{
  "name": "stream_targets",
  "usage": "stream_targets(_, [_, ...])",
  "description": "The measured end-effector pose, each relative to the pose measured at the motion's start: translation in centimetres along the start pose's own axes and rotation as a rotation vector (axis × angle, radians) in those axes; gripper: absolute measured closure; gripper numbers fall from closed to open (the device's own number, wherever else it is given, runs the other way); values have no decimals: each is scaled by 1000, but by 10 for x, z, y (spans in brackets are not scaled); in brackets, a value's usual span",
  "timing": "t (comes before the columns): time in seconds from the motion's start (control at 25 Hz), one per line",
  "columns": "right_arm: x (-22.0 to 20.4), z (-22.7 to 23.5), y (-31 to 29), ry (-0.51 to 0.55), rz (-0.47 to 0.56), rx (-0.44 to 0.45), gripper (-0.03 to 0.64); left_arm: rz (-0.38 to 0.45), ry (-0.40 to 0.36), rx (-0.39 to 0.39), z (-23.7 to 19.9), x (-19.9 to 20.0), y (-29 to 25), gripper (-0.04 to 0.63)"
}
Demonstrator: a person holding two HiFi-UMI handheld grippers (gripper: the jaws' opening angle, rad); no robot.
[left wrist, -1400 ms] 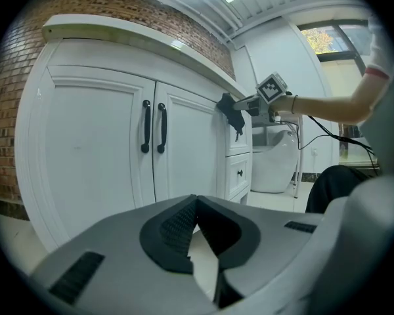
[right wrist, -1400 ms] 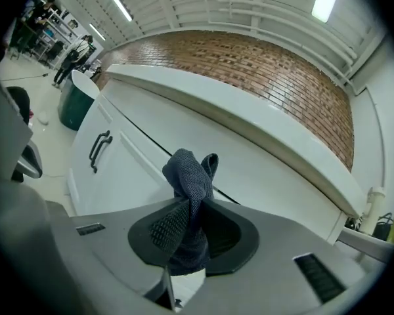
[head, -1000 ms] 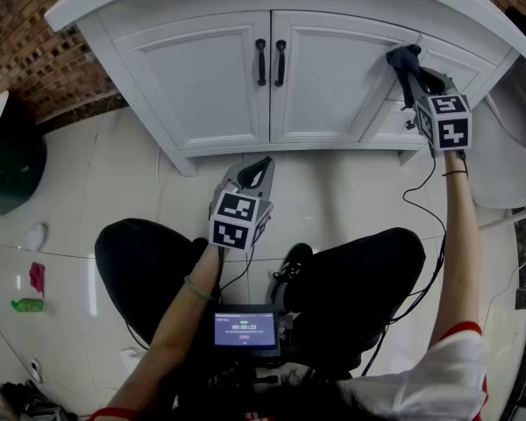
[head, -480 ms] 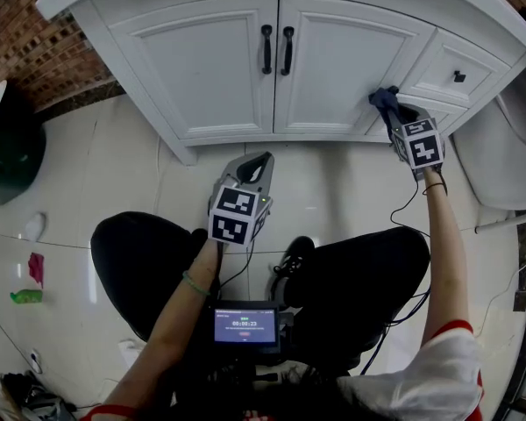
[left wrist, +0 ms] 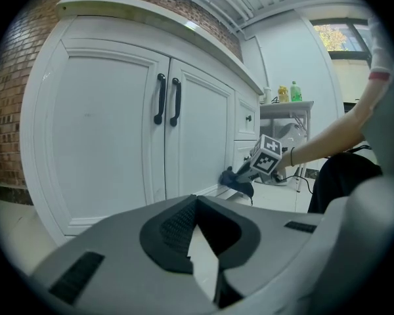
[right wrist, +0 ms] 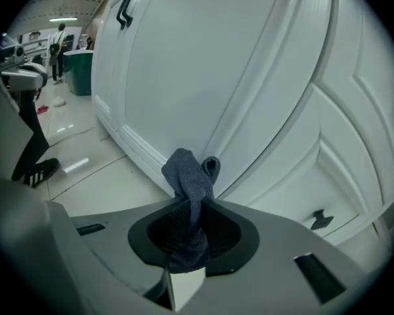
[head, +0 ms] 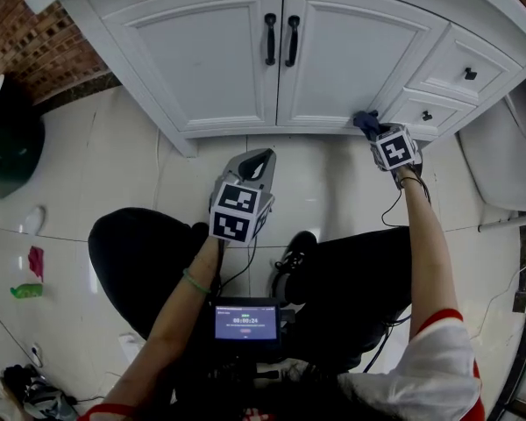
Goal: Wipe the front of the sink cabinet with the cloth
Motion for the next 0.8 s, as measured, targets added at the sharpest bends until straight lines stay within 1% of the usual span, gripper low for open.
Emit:
stream_targets(0.16, [-17, -12, -13, -42, -70, -7, 552, -7, 5, 1, -4, -5, -1, 575])
stream_targets(0.24, [-29, -16, -21, -70, -95, 4, 552, -6, 4, 9, -8, -7, -1, 575])
stream_targets(0.44, [-26, -20, -16, -93, -96, 7, 552, -1, 13, 24, -14, -5, 4, 575])
stream_targets(0.52, [-17, -23, -8, -97, -68, 17, 552, 10, 18, 29, -14, 0, 7, 575])
stream_targets(0.64, [4, -31, 8, -99, 0, 37, 552, 39, 18, 32, -11, 11, 13, 575])
stream_targets(0.8, [46, -55, 45, -116, 142, 64, 552, 72, 1, 33, -6, 25, 29, 575])
Point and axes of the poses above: the fingertips, and each gripper's own axes: y backward along the fingers, z to its right, x out of its top, the point moved 8 cm from there along y, backward along the fingers, and after that the axes turned 11 degrees about z, right-handed, at the moved point
